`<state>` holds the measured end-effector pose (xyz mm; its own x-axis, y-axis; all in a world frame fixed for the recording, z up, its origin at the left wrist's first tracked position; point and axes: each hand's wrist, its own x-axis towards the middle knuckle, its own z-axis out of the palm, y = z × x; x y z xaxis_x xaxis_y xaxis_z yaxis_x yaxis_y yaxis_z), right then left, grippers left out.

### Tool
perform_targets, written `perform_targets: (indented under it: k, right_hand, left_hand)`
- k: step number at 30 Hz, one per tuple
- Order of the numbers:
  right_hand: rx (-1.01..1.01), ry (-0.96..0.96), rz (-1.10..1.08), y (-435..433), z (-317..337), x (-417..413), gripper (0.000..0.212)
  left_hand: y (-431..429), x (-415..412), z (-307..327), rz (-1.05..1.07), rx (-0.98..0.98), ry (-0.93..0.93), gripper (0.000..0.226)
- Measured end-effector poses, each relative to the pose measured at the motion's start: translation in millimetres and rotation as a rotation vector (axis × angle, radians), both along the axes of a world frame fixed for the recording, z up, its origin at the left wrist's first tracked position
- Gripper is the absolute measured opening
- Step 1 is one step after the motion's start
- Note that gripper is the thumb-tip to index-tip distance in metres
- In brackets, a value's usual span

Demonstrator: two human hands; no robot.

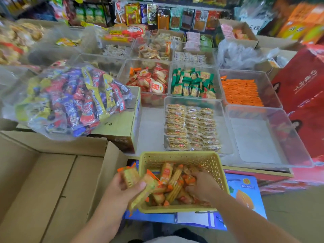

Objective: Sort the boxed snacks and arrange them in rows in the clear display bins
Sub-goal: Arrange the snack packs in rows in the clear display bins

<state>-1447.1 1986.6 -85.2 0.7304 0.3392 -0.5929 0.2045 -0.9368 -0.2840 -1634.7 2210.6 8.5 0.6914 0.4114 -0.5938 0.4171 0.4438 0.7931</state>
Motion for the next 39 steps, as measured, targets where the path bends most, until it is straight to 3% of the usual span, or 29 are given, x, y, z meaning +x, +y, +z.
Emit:
perform_targets:
  k: [5, 7, 10, 13, 17, 21, 25, 29, 33, 36, 39]
  right_hand:
    - [0.293, -0.027, -0.278, 5.6, 45.5, -14.4, 0.053]
    - [0.509, 0.012, -0.46, 4.5, 74.4, -27.0, 0.044]
    - [0.823, 0.234, -0.687, -5.2, 104.9, -50.5, 0.062]
    - [0.978, 0.391, -0.695, -17.6, 121.8, -67.5, 0.059]
    - [1.006, 0.391, -0.637, -39.6, 126.9, -71.2, 0.038]
    - [1.015, 0.348, -0.851, -79.1, 120.7, -48.5, 0.042]
    - [0.912, 0.247, -0.844, -141.0, 112.0, -12.1, 0.021]
    - [0.916, 0.344, -0.804, -213.7, 104.6, 30.4, 0.02]
    - [0.966, 0.462, -0.735, -271.1, 109.2, 61.9, 0.036]
    - [0.994, 0.454, -0.629, -295.0, 107.6, 80.8, 0.033]
    - [1.002, 0.445, -0.54, -302.1, 99.1, 94.2, 0.038]
  left_hand:
    - [2.5, -11.2, -1.6, 0.116, -0.359, -0.062, 0.048]
    - [-2.6, -8.8, -1.2, 0.109, -0.38, -0.074, 0.05]
    - [-17.1, 2.7, 1.5, 0.067, -0.363, -0.103, 0.053]
    - [-40.1, 19.4, 2.4, 0.021, -0.37, -0.141, 0.055]
    - [-88.9, 54.1, 6.8, -0.123, -0.308, -0.186, 0.058]
    - [-155.8, 92.4, -2.5, -0.198, -0.213, -0.164, 0.051]
    - [-231.3, 129.4, -7.4, -0.241, -0.241, -0.152, 0.053]
    - [-307.5, 166.1, -12.6, -0.161, -0.23, -0.104, 0.057]
    - [-352.8, 187.0, 1.4, -0.122, -0.301, -0.052, 0.052]
    - [-370.7, 190.9, 10.7, -0.091, -0.302, -0.043, 0.045]
    - [-379.2, 190.2, 11.2, 0.014, -0.296, -0.006, 0.053]
